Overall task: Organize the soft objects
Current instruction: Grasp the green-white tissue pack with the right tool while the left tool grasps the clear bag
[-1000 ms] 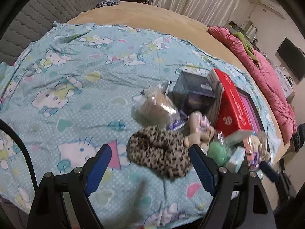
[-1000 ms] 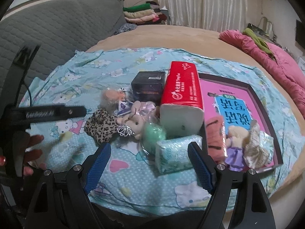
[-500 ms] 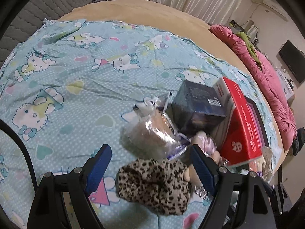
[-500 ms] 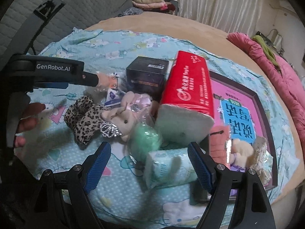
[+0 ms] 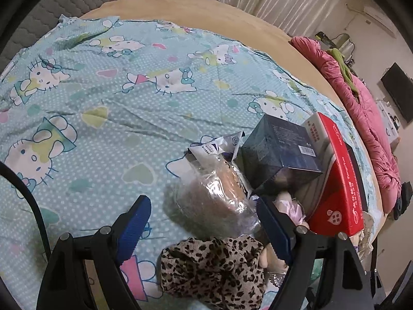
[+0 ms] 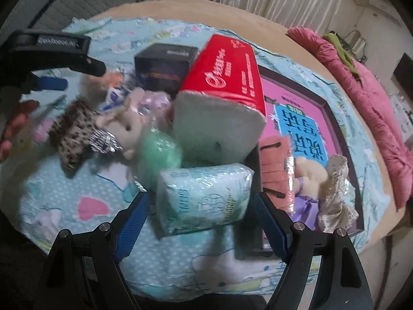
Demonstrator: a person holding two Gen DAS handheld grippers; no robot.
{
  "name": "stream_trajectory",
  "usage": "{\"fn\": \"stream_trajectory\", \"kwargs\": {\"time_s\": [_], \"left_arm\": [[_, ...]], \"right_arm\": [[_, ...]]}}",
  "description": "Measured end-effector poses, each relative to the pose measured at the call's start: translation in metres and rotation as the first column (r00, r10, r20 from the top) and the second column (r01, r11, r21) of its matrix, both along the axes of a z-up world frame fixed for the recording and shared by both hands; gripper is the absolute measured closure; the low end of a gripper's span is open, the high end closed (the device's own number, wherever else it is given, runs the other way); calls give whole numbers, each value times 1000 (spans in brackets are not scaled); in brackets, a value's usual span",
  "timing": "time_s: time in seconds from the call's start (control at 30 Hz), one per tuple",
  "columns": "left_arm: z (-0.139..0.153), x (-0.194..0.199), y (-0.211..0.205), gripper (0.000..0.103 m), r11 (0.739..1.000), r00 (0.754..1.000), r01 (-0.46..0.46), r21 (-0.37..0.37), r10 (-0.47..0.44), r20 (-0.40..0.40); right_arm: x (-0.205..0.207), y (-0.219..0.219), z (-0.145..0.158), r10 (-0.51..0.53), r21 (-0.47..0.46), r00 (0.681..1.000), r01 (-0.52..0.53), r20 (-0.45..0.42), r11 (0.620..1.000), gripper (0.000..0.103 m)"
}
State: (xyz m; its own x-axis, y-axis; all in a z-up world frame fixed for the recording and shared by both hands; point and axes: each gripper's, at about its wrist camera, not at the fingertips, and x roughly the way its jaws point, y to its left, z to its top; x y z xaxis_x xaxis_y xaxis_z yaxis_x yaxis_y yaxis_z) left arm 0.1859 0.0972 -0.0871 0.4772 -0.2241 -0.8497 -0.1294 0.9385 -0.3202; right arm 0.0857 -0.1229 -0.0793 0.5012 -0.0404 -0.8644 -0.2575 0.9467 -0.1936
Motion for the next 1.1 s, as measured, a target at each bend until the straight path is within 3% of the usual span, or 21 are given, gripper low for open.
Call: {"fn": "stream_trajectory", "kwargs": {"time_s": [0.17,0.3,0.43,0.57,0.83,0.9,1.1], "left_arm": [[-6,2,3,20,1000,1000,-5,-21,5,-6],[-11,7,4,20,999,1000,-6,-37,5,-12],[-14,12,4,20,999,1000,-11,-41,10,-16],[-18,17,4,21,998,1000,-12,-68,12,-11],[-26,15,15,35,984,999,-46,-172,46,-6],[-26,14,17,41,984,999,-48,-170,47,-6],[-16,7,12,44,988,999,-20,-152,26,36]], "right_arm": [[9,-1,-9,-3,4,1000,3,-5,1000,25],[12,-7,-9,-11,36,1000,11,-13,999,43],[11,-18,0,-12,114,1000,11,12,993,51],[5,-24,14,-7,169,998,-4,61,986,54],[-3,-23,25,2,216,996,-21,88,976,56],[-5,-24,27,-2,228,996,-20,94,974,57],[-8,-31,36,-16,275,992,-18,122,961,57]]}}
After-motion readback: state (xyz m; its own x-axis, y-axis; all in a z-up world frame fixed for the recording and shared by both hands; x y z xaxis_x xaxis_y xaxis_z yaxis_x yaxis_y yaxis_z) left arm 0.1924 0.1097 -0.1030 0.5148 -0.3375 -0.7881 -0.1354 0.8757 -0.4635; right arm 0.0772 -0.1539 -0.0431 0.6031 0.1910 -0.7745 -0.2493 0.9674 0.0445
